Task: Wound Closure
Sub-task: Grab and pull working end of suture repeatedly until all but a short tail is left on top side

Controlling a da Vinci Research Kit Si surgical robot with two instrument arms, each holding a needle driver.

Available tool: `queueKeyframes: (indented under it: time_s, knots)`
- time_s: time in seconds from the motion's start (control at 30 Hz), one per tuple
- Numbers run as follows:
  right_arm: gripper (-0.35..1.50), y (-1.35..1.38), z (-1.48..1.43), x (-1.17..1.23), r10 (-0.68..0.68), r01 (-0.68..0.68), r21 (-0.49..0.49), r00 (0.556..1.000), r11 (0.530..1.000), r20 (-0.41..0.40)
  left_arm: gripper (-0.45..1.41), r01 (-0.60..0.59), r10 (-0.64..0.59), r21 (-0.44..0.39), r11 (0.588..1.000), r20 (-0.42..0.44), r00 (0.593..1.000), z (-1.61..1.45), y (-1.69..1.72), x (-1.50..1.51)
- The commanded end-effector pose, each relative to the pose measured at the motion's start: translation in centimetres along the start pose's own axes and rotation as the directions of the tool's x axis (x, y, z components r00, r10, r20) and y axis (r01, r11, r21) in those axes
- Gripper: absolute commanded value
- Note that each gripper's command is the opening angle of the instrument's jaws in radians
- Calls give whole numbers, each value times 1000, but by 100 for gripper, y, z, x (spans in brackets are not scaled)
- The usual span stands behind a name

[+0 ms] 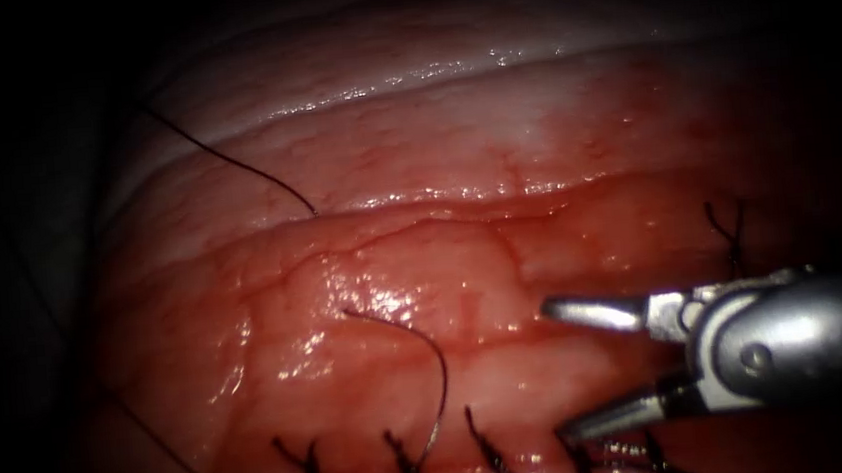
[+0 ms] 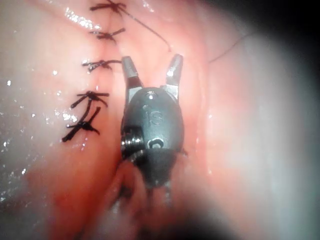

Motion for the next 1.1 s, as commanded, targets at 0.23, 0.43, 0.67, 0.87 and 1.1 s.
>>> queueKeyframes:
  time_s: [0.23, 0.43, 0.67, 0.87, 1.1]
  knots:
    - [140, 32, 82, -55, 13, -12, 13, 998, 1000, -54, -45, -22, 21, -28, 999, -16, 1000, 20, 29, -3]
    - [140, 23, 119, -67, 37, -34, 36, 995, 999, -92, -45, -23, 21, -58, 998, -28, 999, 28, 46, 1]
    - [138, 13, 123, -77, 32, -27, 62, 996, 998, -82, -45, -19, 17, -72, 997, -31, 999, 32, 53, 3]
    - [136, 6, 125, -78, 25, -19, 74, 997, 997, -78, -45, -13, 10, -77, 997, -30, 999, 36, 58, 2]
    - [125, -1, 129, -81, 15, -9, 90, 998, 996, -61, -45, -11, 9, -83, 996, -30, 1000, 38, 61, 2]
